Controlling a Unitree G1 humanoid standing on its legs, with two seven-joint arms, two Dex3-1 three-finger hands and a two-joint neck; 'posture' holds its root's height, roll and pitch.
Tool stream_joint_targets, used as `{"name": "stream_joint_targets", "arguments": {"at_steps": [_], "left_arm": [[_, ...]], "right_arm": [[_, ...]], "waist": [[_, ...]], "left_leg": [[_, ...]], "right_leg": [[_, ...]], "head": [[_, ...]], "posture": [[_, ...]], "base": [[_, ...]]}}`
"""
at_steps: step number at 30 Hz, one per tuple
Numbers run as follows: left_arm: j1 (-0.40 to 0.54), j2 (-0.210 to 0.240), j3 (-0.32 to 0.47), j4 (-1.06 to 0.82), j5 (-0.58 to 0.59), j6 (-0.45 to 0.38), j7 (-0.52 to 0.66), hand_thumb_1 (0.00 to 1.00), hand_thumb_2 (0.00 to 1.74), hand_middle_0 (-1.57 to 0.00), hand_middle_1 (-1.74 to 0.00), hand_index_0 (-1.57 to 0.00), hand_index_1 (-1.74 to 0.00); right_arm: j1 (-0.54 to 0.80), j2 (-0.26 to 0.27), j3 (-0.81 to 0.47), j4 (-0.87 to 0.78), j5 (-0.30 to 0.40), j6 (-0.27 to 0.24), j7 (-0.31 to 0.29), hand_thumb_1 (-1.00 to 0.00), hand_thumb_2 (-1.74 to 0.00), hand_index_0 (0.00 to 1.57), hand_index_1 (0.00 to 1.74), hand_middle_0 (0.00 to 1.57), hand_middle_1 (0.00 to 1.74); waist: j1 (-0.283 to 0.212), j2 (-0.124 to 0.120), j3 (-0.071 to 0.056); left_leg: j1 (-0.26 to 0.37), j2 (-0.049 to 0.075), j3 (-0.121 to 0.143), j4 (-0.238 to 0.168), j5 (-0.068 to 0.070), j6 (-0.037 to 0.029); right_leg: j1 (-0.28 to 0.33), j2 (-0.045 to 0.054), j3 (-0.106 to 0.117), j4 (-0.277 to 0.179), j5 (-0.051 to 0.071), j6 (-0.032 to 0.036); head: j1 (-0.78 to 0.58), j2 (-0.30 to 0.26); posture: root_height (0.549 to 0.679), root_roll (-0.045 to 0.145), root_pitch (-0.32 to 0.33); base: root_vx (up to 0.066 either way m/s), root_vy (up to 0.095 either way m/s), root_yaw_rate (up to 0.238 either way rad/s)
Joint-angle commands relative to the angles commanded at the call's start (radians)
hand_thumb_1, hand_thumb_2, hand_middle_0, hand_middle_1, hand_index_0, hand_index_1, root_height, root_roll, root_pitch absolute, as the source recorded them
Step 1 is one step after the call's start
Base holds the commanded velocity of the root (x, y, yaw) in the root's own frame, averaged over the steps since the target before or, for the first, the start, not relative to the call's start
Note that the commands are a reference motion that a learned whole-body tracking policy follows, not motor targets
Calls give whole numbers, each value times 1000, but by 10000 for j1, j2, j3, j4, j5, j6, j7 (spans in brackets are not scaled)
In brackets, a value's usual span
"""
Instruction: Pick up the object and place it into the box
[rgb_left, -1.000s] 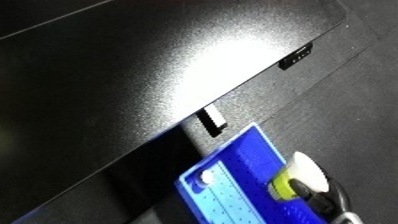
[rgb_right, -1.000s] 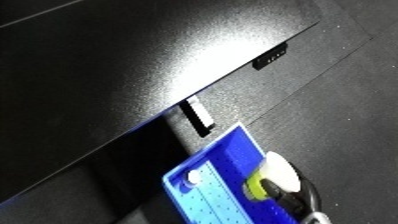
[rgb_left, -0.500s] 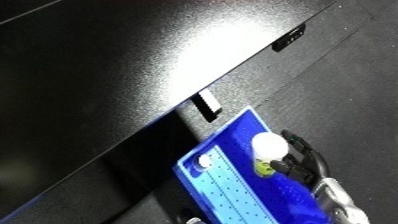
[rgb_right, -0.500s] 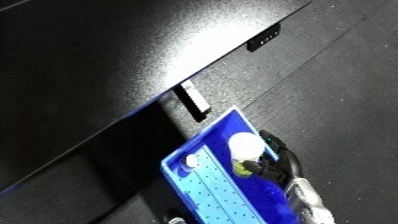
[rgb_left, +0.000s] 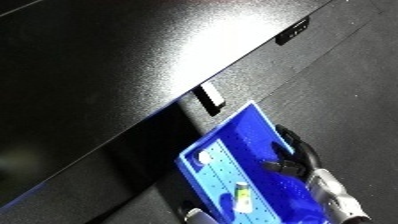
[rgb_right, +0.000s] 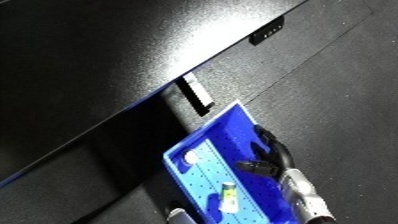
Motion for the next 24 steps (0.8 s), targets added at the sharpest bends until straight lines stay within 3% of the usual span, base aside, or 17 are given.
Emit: {"name": "stream_joint_targets", "arguments": {"at_steps": [7, 14, 24], "left_arm": [[-151, 162, -49, -70, 285, 294, 161, 0, 0, 0, 0, 0, 0], [-478, 316, -47, -29, 703, 601, 312, 0, 0, 0, 0, 0, 0], [-735, 503, -202, 90, 1083, 701, 123, 0, 0, 0, 0, 0, 0]], "right_arm": [[-286, 113, 995, -369, -1313, 711, 628, 0, 0, 0, 0, 0, 0], [-851, 227, 1885, -411, -2394, 1202, 491, 0, 0, 0, 0, 0, 0], [-1311, 622, 2467, 267, -3072, 1591, 94, 0, 0, 0, 0, 0, 0]], "waist": [[385, -140, -171], [771, -275, -361], [1285, -238, -323]], "left_leg": [[-84, -20, -267, 20, 110, -26], [-176, -27, -473, 142, 250, -22], [-253, -92, -769, 190, 522, -38]], "right_leg": [[91, -107, -252, 123, -148, -17], [203, -252, -533, 291, -213, 17], [273, -539, -937, 669, -259, 134]], "head": [[-2236, 756], [-4377, 1213], [-6915, 1370]], "posture": [[638, 57, -54], [637, 51, -65], [633, 47, -85]], "base": [[14, -71, 187], [19, -79, 190], [30, -32, 215]]}}
